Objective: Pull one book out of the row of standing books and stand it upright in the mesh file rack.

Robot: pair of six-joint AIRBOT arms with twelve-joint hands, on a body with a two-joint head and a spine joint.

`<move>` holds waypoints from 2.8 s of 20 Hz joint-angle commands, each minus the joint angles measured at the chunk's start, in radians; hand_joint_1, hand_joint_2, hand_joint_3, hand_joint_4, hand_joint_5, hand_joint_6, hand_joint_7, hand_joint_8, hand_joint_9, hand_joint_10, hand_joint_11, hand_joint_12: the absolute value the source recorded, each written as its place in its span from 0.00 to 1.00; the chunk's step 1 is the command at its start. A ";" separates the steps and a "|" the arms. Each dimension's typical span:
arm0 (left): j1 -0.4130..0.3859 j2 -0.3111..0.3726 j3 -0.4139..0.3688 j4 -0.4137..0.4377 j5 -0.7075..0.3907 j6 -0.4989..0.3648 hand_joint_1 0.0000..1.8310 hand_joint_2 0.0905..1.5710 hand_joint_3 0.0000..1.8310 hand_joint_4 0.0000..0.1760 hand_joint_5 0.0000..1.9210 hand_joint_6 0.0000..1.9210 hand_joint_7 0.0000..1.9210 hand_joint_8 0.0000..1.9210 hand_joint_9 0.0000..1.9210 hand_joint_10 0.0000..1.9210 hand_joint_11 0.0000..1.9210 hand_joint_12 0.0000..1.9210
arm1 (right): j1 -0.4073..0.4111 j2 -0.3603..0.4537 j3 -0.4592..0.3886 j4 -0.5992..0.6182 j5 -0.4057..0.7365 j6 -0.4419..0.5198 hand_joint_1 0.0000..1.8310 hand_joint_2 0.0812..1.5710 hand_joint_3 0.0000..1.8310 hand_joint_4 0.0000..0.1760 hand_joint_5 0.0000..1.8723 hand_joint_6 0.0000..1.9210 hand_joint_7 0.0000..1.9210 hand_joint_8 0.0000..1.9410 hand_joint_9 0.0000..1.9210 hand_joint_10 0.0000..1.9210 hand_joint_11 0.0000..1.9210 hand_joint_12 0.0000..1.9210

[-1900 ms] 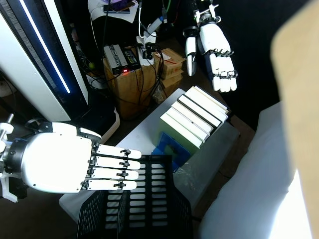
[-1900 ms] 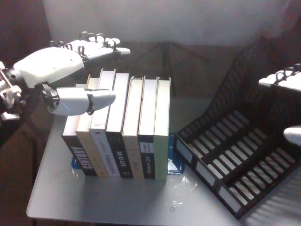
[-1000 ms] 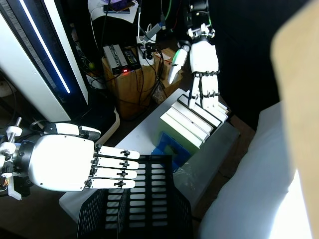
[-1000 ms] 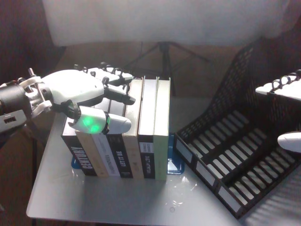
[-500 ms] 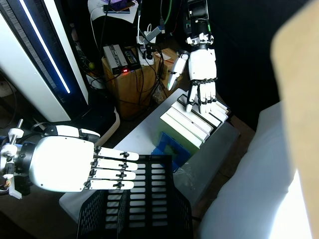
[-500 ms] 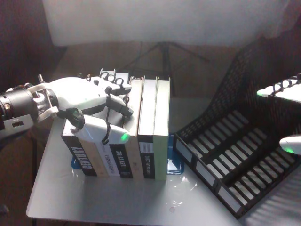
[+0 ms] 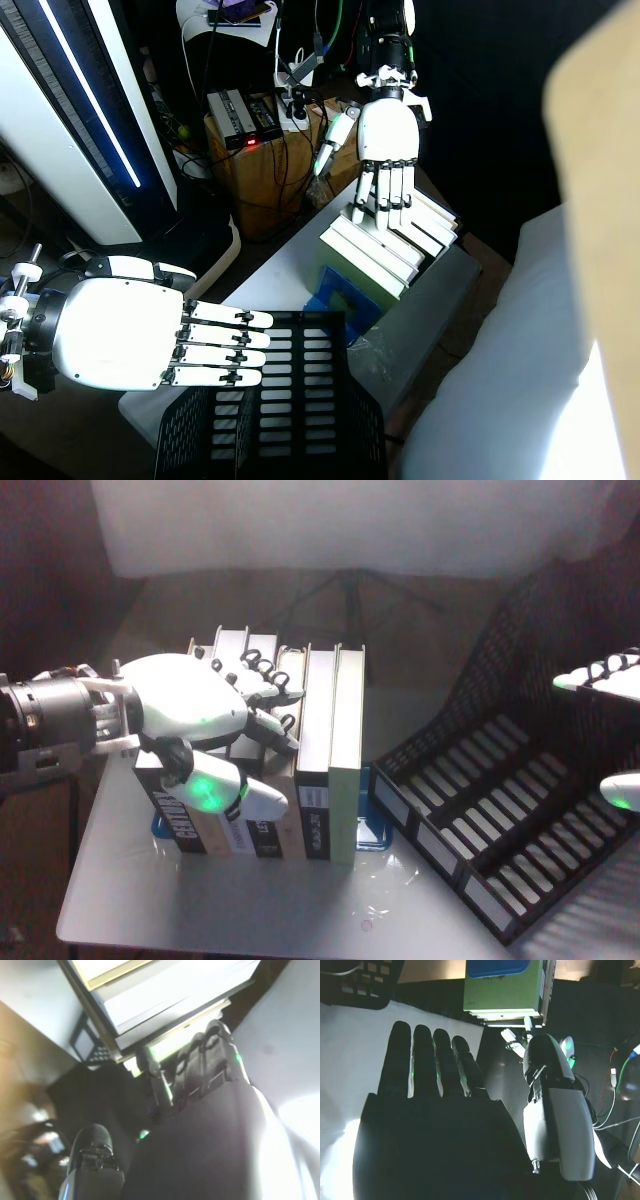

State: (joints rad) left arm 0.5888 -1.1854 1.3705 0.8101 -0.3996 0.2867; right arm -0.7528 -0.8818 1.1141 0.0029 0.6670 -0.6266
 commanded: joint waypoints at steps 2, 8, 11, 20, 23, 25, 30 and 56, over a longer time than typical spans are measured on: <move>-0.002 0.012 -0.012 0.045 -0.025 -0.011 0.00 0.71 0.00 0.23 0.36 0.02 0.03 0.00 0.00 0.00 0.00 0.00 | -0.004 0.004 0.003 0.025 0.107 0.004 0.19 0.81 0.00 0.00 0.00 0.00 0.00 0.00 0.00 0.00 0.00 0.00; 0.025 0.044 -0.051 0.099 -0.024 -0.033 0.00 0.69 0.00 0.00 0.27 0.00 0.00 0.00 0.00 0.00 0.00 0.00 | -0.020 0.003 -0.001 0.046 0.118 0.004 0.19 0.81 0.00 0.00 0.00 0.00 0.00 0.00 0.00 0.00 0.00 0.00; 0.044 0.050 -0.060 0.099 -0.034 -0.049 0.00 0.69 0.00 0.34 0.31 0.02 0.00 0.00 0.00 0.00 0.00 0.00 | -0.028 0.003 -0.002 0.055 0.122 0.004 0.20 0.80 0.00 0.00 0.00 0.00 0.00 0.00 0.00 0.00 0.00 0.00; 0.119 0.087 -0.114 0.073 -0.088 -0.070 0.00 0.69 0.00 0.00 0.34 0.02 0.00 0.00 0.00 0.00 0.00 0.00 | -0.042 0.003 -0.006 0.071 0.128 0.004 0.21 0.80 0.00 0.00 0.00 0.00 0.00 0.00 0.00 0.00 0.00 0.00; 0.146 0.102 -0.137 0.058 -0.109 -0.073 0.00 0.70 0.00 0.30 0.35 0.02 0.00 0.00 0.00 0.00 0.00 0.00 | -0.043 0.003 -0.006 0.074 0.128 0.004 0.20 0.81 0.00 0.00 0.00 0.00 0.00 0.00 0.00 0.00 0.00 0.00; 0.158 0.110 -0.151 0.059 -0.121 -0.080 0.00 0.71 0.00 0.14 0.36 0.02 0.00 0.00 0.00 0.00 0.00 0.00 | -0.044 0.003 -0.007 0.076 0.128 0.004 0.21 0.80 0.00 0.00 0.00 0.00 0.00 0.00 0.00 0.00 0.00 0.00; 0.188 0.138 -0.189 0.064 -0.147 -0.087 0.00 0.71 0.00 0.00 0.37 0.02 0.00 0.00 0.00 0.00 0.00 0.00 | -0.048 0.003 -0.008 0.081 0.128 0.004 0.20 0.80 0.00 0.00 0.00 0.00 0.00 0.00 0.00 0.00 0.00 0.00; 0.219 0.236 -0.264 -0.221 -0.517 -0.016 0.32 0.83 0.00 0.00 0.01 0.00 0.00 0.00 0.00 0.00 0.00 0.00 | -0.064 0.031 -0.039 0.078 0.160 0.004 0.23 0.82 0.00 0.00 0.00 0.00 0.00 0.00 0.00 0.00 0.00 0.00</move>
State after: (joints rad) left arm 0.8146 -0.9623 1.1072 0.6323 -0.8009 0.2718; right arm -0.8150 -0.8631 1.0725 0.0708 0.7071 -0.6266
